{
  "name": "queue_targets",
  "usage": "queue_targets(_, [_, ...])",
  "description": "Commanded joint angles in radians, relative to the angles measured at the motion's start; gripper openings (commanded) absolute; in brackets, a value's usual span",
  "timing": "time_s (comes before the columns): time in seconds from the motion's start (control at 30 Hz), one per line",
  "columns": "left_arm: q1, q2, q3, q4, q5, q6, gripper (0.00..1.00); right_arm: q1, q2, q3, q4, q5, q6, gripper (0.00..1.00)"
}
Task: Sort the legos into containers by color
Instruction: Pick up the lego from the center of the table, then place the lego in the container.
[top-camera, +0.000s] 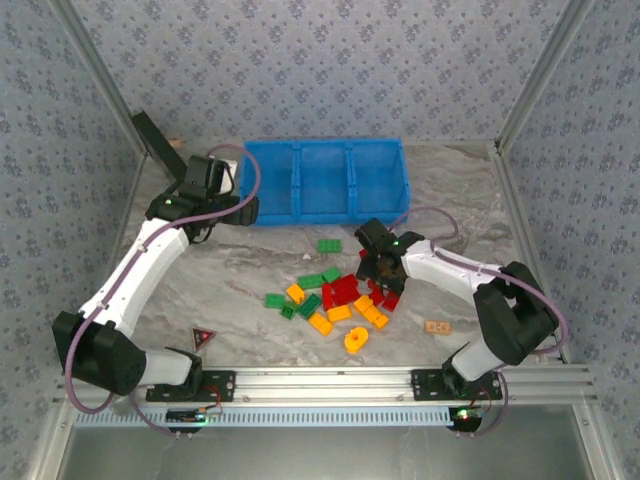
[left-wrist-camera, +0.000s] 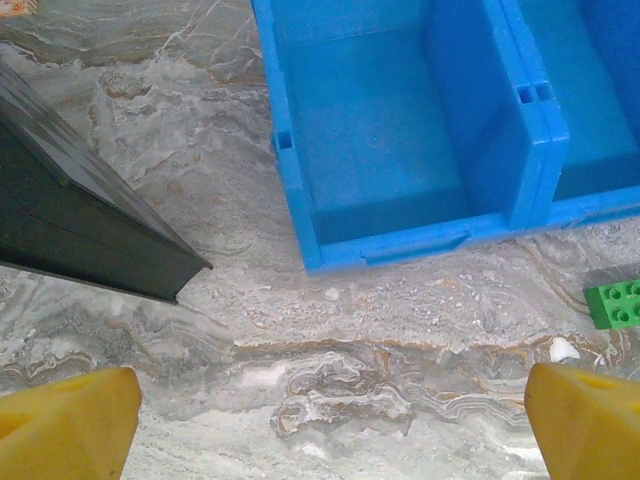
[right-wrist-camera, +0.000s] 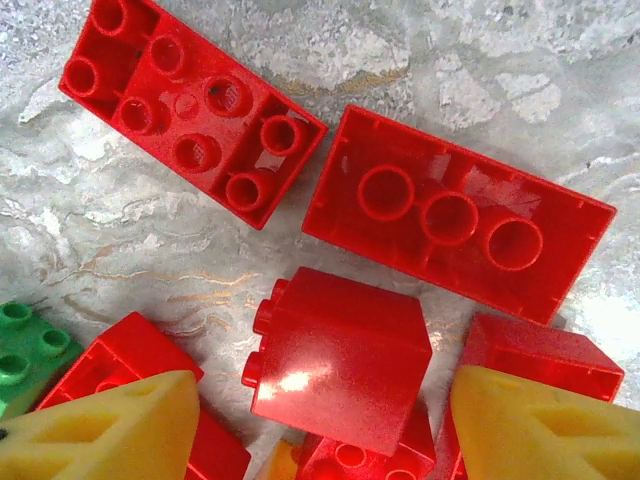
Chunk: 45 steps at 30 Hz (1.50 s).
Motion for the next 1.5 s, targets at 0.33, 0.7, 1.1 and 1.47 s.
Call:
queue_targets(0.33, [-0.012, -0.034, 0.055, -0.053, -0.003, 0.03, 0.99, -0.003, 0.1, 0.051, 0.017, 0.04, -0.03, 0.57])
queue_targets(0.7, [-0.012, -0.05, 0.042, -0.092, -0.002, 0.048, 0.99, -0.021, 0.162, 0.098, 0.012, 0.043, -0.116, 0.4])
queue_targets(1.1, [-0.082, -0.12, -0.093, -0.148, 0.084, -0.141, 0.96, -0.067, 0.021, 0.381, -0.193, 0.06, -0.436, 0.34])
queue_targets(1.47, [-0.379, 0.031, -0.147, 0.062, 0.016, -0.435, 0.95, -0.232, 0.222, 0.62, -0.004, 0.087, -0.638, 0.34])
